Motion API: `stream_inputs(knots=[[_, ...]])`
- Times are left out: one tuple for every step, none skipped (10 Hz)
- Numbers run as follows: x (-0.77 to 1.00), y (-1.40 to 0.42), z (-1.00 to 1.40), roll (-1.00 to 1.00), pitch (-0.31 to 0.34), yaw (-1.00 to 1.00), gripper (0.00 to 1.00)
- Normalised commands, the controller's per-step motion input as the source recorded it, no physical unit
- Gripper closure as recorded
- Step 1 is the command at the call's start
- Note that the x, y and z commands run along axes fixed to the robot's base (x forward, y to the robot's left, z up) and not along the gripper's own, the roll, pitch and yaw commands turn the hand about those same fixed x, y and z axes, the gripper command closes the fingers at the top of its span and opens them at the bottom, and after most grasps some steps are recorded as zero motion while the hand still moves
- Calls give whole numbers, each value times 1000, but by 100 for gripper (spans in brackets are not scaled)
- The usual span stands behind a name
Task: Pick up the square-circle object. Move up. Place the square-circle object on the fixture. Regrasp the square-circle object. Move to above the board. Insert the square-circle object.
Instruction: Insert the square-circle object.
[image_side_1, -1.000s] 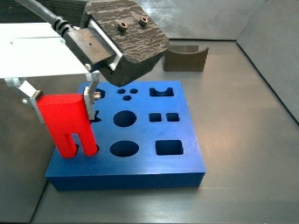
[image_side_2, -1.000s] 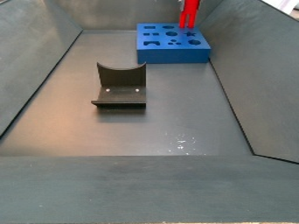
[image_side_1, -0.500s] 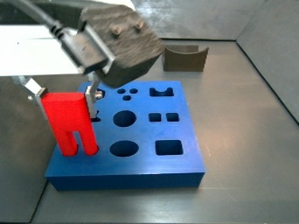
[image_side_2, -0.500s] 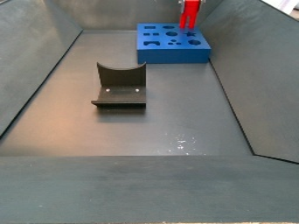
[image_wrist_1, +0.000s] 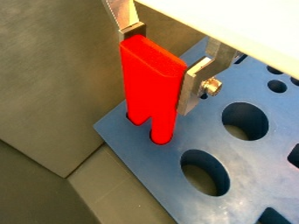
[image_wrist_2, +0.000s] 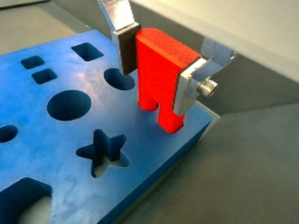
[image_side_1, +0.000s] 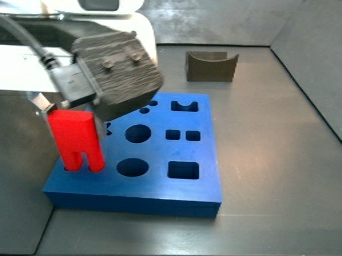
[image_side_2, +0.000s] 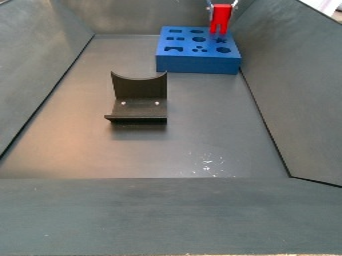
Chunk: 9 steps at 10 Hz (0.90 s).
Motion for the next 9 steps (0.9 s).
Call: stream_inputs(knots=[[-154,103,-1000,0,0,-214,100],[-131,106,-1000,0,0,-174,100],[0,117,-1000,14,0,-37,100],[0,123,-1000,17,0,-6,100],[49,71,-1000,23,0,-94,100],[120,0,-1000,59,-43,-509,100],[31,-60,0,70,0,0,100],[0,-23,0,37,0,0,100],[0,0,0,0,0,0,100]])
